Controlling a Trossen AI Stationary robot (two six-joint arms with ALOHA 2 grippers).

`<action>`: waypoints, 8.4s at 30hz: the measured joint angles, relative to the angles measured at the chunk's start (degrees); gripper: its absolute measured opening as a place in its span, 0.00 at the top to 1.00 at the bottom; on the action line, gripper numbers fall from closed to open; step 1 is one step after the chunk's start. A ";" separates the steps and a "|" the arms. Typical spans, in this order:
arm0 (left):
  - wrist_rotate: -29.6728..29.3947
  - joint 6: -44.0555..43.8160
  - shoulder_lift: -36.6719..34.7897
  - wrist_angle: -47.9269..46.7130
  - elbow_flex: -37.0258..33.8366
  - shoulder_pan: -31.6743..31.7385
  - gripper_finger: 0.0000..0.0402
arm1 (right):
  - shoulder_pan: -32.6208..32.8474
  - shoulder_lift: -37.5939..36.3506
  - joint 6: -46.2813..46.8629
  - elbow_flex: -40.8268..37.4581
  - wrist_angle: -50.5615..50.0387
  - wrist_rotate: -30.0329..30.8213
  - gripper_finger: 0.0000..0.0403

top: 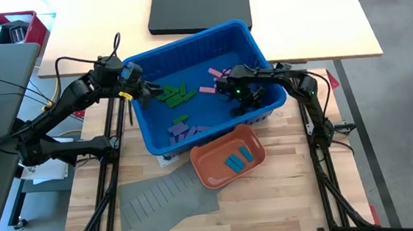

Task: Sort blocks
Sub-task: Put the blue block into the orange bin, then adjust the blue bin, then put the blue block into the orange bin

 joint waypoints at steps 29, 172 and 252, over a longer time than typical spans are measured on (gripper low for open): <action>0.37 -3.38 0.00 0.05 0.00 0.00 0.61 | 0.73 -6.18 -5.43 17.61 6.63 1.51 0.87; 0.06 -6.42 0.04 7.77 -0.02 -0.02 0.61 | 13.11 -8.87 -53.15 40.11 -2.87 -2.40 0.80; -0.47 -6.04 0.17 7.31 -0.02 -0.02 0.61 | -4.04 5.82 -3.17 25.79 0.81 -8.42 0.38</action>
